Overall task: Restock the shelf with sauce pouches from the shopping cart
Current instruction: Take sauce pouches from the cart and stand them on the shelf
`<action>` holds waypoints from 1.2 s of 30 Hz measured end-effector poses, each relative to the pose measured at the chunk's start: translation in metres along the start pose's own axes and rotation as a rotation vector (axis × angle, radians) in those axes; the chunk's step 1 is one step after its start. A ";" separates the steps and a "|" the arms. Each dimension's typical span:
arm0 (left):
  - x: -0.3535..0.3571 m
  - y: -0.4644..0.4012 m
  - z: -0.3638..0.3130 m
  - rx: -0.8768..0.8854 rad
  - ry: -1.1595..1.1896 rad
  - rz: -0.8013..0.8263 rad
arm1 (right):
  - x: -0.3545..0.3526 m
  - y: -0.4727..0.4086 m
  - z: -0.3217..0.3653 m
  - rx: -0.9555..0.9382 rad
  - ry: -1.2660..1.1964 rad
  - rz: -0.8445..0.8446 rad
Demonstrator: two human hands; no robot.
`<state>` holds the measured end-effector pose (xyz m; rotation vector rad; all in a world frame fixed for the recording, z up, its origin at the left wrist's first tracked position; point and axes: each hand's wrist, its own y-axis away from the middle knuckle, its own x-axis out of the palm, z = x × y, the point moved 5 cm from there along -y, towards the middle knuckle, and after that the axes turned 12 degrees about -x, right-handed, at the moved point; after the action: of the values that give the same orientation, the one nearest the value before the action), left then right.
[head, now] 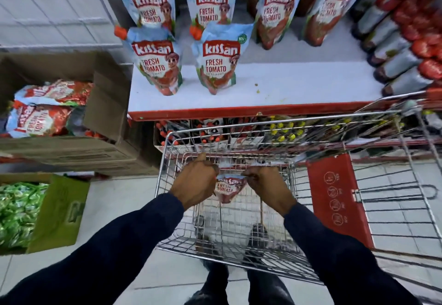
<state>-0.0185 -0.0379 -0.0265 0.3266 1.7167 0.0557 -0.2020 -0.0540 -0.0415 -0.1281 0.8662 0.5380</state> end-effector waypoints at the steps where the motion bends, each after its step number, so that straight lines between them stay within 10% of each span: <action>1: -0.013 0.003 -0.004 0.018 0.032 -0.032 | -0.014 0.003 0.005 -0.024 0.003 -0.015; 18: -0.215 -0.038 -0.095 0.097 0.095 -0.472 | -0.256 -0.008 0.043 -0.270 -0.007 -0.418; 36: -0.251 -0.170 -0.116 -0.184 0.042 -0.588 | -0.337 -0.119 -0.003 -0.417 0.058 -0.376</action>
<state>-0.1288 -0.2454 0.1967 -0.3228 1.7740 -0.2098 -0.3209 -0.2915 0.1980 -0.6763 0.7522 0.3548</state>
